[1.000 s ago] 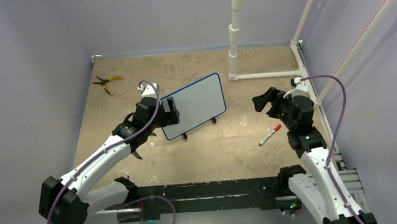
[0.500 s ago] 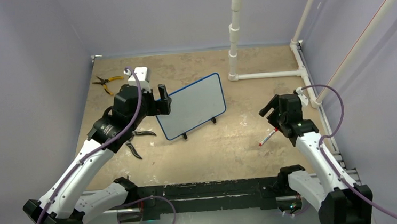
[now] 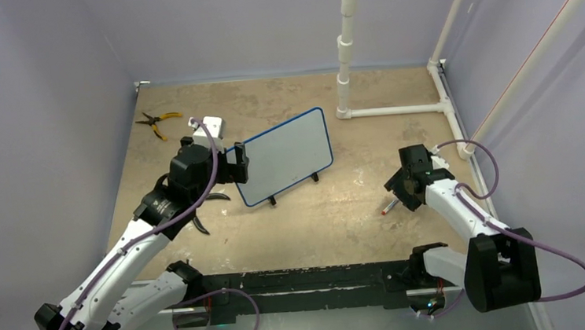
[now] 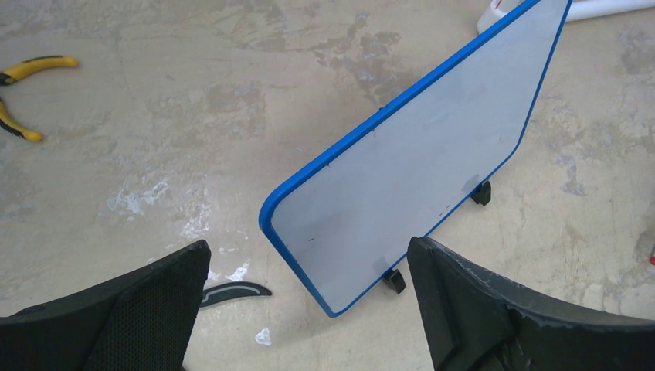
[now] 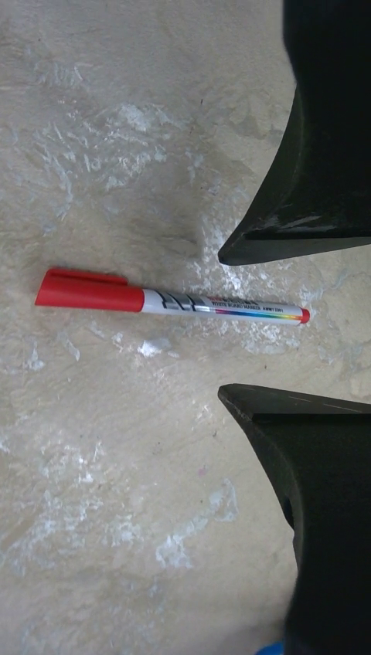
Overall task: Write a sentence on the whiteboard
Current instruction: Open the whiteboard marker at the center of the board.
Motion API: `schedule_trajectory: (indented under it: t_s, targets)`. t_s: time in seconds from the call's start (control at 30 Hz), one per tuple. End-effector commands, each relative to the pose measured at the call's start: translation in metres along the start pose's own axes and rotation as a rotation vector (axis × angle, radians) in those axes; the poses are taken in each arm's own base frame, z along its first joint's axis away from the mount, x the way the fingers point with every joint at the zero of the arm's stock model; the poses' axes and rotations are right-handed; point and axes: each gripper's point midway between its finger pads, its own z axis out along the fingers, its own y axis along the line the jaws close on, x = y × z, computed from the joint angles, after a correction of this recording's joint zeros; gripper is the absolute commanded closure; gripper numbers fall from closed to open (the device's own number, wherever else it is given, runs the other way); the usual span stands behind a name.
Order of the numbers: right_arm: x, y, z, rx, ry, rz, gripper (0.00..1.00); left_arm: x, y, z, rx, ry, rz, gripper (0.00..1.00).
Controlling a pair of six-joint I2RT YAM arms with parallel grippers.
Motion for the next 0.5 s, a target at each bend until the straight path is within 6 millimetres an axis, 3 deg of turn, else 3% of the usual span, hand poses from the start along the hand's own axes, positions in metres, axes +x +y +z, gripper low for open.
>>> schedule_trajectory:
  t_s: [0.0, 0.3, 0.43, 0.47]
  targets:
    - [-0.007, -0.004, 0.0, 0.057, -0.018, 0.031, 0.4, -0.023, 0.0, -0.006, 0.01, -0.107, -0.008, 0.01]
    - [0.002, -0.002, 0.016, 0.084, 0.033, 0.007, 0.52, -0.023, -0.001, -0.009, 0.024, -0.114, -0.011, 0.01]
    - [0.008, 0.0, 0.023, 0.088, 0.063, -0.013, 0.68, -0.023, -0.001, -0.009, 0.024, -0.115, -0.01, 0.01]
    - [0.009, 0.001, 0.024, 0.083, 0.068, -0.019, 0.76, -0.022, -0.001, -0.009, 0.023, -0.114, -0.01, 0.01]
